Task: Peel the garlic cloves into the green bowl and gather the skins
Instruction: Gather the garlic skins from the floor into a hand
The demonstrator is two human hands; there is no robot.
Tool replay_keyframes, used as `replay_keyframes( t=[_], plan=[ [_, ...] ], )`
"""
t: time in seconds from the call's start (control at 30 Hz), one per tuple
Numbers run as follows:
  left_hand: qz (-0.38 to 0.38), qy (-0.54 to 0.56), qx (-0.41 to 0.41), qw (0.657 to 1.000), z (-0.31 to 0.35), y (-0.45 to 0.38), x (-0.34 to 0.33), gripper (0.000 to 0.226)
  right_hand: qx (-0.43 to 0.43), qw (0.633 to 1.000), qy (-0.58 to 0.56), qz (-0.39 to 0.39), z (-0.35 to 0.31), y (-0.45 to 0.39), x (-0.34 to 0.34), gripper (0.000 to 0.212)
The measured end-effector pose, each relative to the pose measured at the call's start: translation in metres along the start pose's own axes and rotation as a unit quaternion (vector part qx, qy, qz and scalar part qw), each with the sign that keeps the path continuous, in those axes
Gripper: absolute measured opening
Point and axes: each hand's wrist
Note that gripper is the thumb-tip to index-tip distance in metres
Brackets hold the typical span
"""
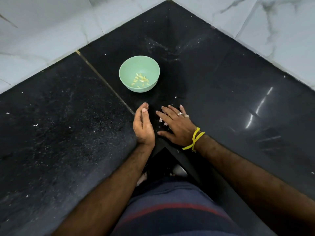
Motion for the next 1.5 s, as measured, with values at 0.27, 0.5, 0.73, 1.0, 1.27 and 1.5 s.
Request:
replay_keyframes(
  t=[0.27,0.5,0.73,1.0,1.27,1.5],
  plan=[
    [-0.019,0.069,0.057,0.996,-0.001,0.0,-0.005,0.036,0.057,0.997,0.048,-0.017,0.004,0.032,-0.004,0.047],
    [-0.073,0.14,0.158,0.975,0.015,0.004,-0.015,0.04,-0.055,0.99,-0.018,0.129,0.014,0.022,0.017,0.027],
    [-0.168,0.289,0.305,0.892,0.029,-0.005,-0.019,0.06,-0.227,0.841,-0.4,0.284,-0.033,-0.008,0.04,0.008],
    [-0.199,0.377,0.359,0.83,0.028,-0.011,-0.017,0.052,-0.22,0.886,-0.375,0.163,-0.07,-0.019,0.048,0.029],
    [-0.209,0.364,0.36,0.833,0.029,-0.009,-0.012,0.039,-0.168,0.965,-0.124,0.161,-0.07,-0.02,0.052,0.018],
    [-0.218,0.326,0.368,0.843,0.036,-0.01,-0.008,0.038,-0.138,0.955,-0.218,0.149,-0.064,-0.025,0.062,0.035]
  ],
)
Point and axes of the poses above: each hand's wrist, its own y-axis away from the middle knuckle, its own x-axis out of the back of the hand, z = x × y, and after that the axes turned 13 degrees about -y, right-handed
